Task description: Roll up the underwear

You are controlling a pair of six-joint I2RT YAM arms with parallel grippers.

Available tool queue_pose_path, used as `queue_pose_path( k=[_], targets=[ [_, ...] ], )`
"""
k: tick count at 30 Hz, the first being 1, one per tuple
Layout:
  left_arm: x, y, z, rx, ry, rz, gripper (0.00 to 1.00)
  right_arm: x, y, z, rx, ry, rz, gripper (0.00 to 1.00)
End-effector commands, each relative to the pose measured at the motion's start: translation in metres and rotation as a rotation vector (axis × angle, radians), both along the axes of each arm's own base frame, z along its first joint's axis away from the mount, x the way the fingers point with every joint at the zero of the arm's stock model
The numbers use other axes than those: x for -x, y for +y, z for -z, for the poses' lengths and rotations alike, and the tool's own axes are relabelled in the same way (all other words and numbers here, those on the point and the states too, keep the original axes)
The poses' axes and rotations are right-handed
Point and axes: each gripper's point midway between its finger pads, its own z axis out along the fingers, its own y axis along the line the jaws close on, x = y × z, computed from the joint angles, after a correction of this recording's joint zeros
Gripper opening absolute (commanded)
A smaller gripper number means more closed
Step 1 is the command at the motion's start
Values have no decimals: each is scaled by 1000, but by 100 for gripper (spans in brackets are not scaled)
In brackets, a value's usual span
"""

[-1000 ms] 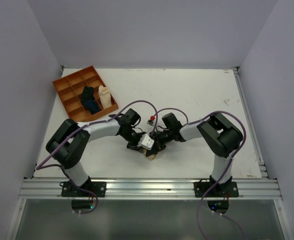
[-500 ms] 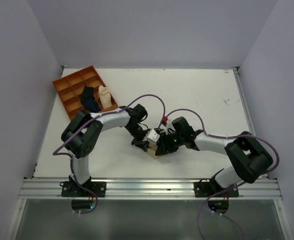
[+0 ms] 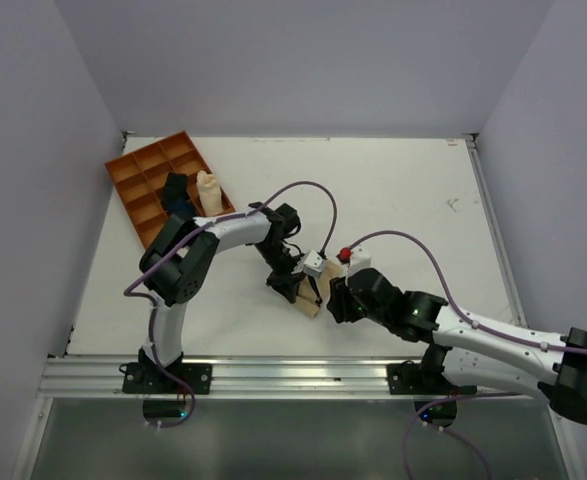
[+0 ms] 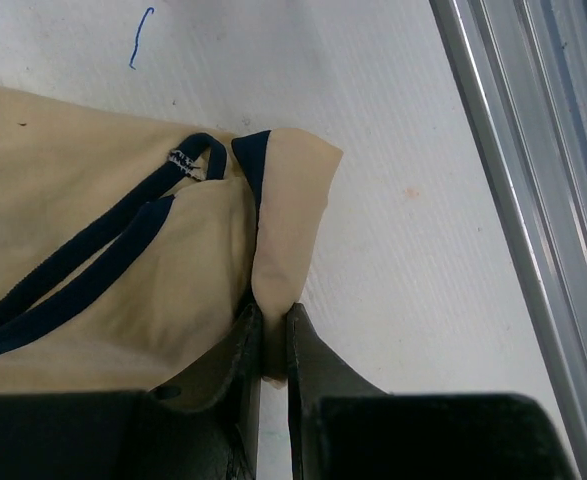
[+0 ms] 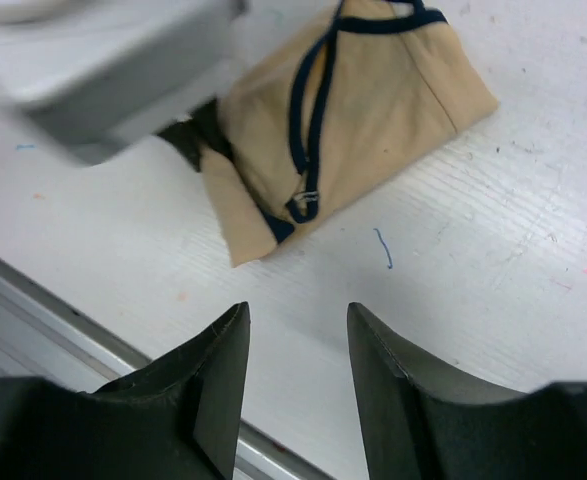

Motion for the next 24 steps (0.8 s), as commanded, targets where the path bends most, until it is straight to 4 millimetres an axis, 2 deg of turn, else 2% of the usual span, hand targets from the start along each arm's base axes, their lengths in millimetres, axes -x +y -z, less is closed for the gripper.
queue_pose_path(
  k=[1,4,5,7,8,9,10,11,12,13,14,15,17,24],
  targets=[
    [8,6,6,-80,84,-11,15,-14,-17,-34,94,-186,130,48],
    [8,3,0,-76,101,-13,16,-9,-8,-43,124,-237,114,49],
    [7,3,-2,-81,104,-19,16,-3,-1,-39,153,-247,76,49],
    [6,4,-1,-106,111,-33,16,-2,11,-49,165,-303,58,49],
    [6,5,0,-117,113,-38,16,9,23,-46,211,-334,-16,49],
    [5,5,1,-126,116,-40,16,11,25,-45,258,-358,-33,50],
    [5,5,2,-132,120,-46,16,10,35,-57,268,-393,-38,51],
    [4,5,2,-138,124,-53,16,13,42,-57,324,-418,-111,51],
    [5,5,4,-143,132,-55,16,14,47,-41,419,-411,-159,52],
    [5,5,5,-149,138,-62,16,15,60,-46,429,-409,-196,52],
    [5,5,6,-153,142,-63,16,13,63,-41,501,-423,-247,52],
    [6,5,7,-157,149,-62,16,13,63,-24,596,-408,-285,53],
    [7,6,9,-160,153,-64,16,9,74,-24,663,-423,-324,53],
    [8,5,8,-161,162,-73,17,6,88,12,838,-407,-454,53]
  ],
)
